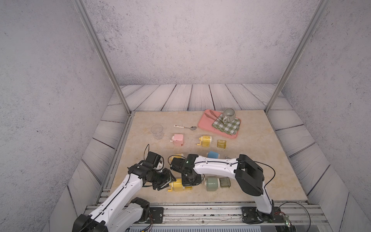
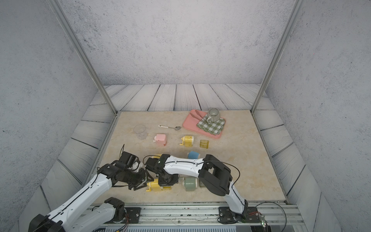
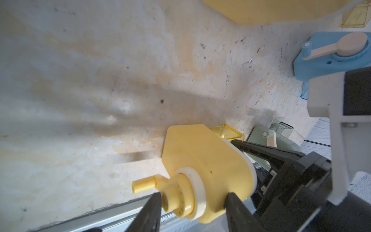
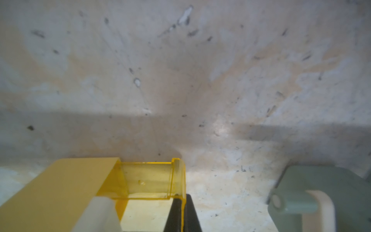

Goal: Put the tray back into the pencil sharpener
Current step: Close the container of the pencil sharpener.

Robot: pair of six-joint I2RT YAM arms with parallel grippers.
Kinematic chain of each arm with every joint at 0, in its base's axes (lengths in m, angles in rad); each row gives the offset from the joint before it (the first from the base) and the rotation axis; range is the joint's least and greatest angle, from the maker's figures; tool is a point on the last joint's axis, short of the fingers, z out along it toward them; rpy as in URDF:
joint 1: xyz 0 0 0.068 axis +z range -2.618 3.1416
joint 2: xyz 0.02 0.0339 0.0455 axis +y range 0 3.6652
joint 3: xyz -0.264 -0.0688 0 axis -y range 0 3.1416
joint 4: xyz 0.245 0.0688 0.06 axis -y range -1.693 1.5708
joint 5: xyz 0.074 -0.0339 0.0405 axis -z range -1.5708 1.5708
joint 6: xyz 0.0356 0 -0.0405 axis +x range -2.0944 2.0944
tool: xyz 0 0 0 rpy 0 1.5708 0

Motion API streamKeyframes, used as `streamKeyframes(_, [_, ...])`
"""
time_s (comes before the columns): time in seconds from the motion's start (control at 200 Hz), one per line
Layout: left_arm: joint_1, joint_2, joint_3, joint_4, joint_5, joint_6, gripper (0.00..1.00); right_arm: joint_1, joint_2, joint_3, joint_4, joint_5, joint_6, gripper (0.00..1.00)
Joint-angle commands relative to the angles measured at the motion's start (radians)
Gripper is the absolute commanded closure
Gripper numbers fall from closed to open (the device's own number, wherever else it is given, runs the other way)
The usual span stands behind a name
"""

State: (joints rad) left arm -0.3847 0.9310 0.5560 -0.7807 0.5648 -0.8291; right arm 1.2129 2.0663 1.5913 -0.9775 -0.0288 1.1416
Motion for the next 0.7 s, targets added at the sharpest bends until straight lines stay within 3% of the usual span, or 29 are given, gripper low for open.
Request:
streamKeyframes(0.0, [-0.016, 0.008, -0.007, -0.026, -0.021, 0.002, 0.46, 0.007, -0.026, 0.016, 0.04, -0.026, 0.003, 0.99])
streamKeyframes(0.31, [-0.02, 0.006, -0.007, -0.027, -0.025, 0.001, 0.46, 0.004, -0.043, -0.014, 0.071, -0.038, 0.007, 0.98])
streamKeyframes(0.696, [-0.02, -0.005, -0.004, -0.034, -0.033, -0.004, 0.46, 0.004, -0.096, -0.041, 0.045, 0.016, 0.031, 0.79])
